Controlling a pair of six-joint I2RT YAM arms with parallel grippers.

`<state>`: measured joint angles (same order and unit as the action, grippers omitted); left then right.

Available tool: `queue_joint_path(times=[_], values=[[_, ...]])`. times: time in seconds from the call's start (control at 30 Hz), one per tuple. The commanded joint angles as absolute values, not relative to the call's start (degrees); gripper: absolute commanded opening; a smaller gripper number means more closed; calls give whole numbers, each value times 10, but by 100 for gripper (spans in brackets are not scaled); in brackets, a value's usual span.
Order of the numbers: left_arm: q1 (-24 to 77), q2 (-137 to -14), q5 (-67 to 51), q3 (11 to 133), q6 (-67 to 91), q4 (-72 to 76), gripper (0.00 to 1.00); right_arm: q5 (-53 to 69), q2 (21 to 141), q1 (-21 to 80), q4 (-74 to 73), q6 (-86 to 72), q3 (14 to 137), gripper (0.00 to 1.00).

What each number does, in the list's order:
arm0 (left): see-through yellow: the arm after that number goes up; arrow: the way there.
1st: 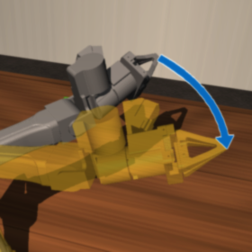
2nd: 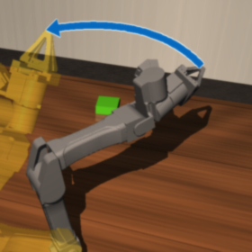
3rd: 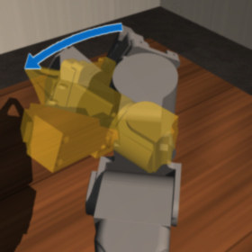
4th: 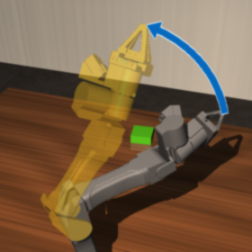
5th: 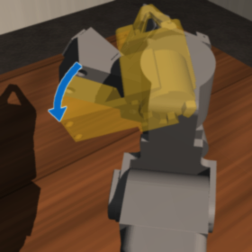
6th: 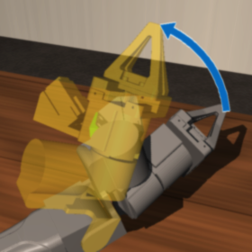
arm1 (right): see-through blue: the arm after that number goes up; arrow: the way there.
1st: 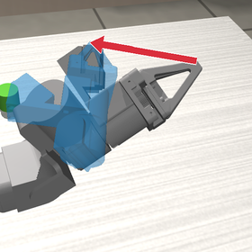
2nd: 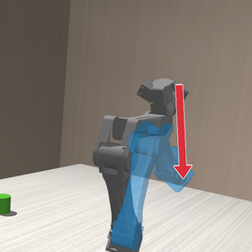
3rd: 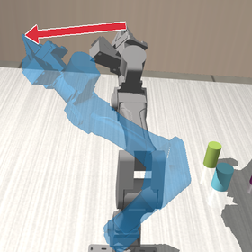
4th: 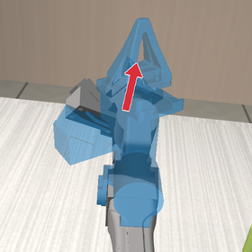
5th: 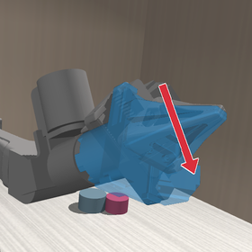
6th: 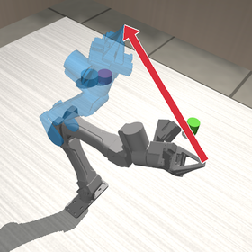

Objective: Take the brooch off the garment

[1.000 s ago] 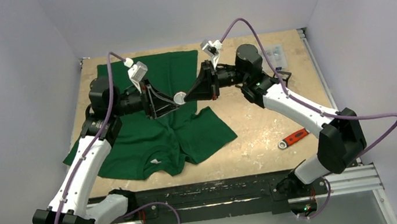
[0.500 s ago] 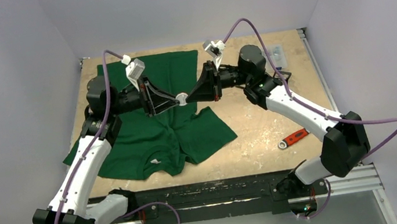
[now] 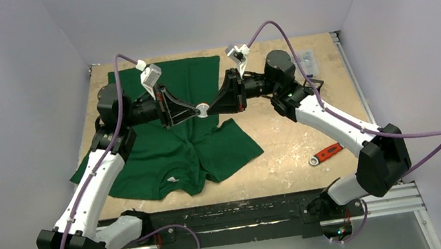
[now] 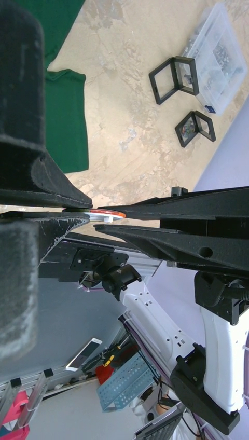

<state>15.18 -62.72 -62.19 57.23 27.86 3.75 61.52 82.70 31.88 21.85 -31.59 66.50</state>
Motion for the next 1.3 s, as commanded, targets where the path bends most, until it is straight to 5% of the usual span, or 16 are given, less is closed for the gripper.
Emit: queue_joint_path(times=[0.0,0.23,0.37,0.47,0.57,0.77,0.93,1.27], values=[[155,-627,-618,580,276,50,0,633,816,320,253,-335,668,18],[155,-629,-620,577,280,61,0,635,817,319,254,-343,667,18],[155,-628,-621,575,279,60,0,635,819,316,267,-354,664,0],[155,-632,-613,579,276,42,3,630,821,310,273,-372,664,0],[152,-630,-595,590,250,-10,33,612,818,298,212,-337,673,0],[99,-648,-578,618,246,-103,56,487,801,291,-87,-85,719,0],[53,-688,-571,656,238,-188,93,332,786,284,-239,71,707,0],[49,-694,-504,685,147,-291,100,-2,797,279,-229,185,646,0]])
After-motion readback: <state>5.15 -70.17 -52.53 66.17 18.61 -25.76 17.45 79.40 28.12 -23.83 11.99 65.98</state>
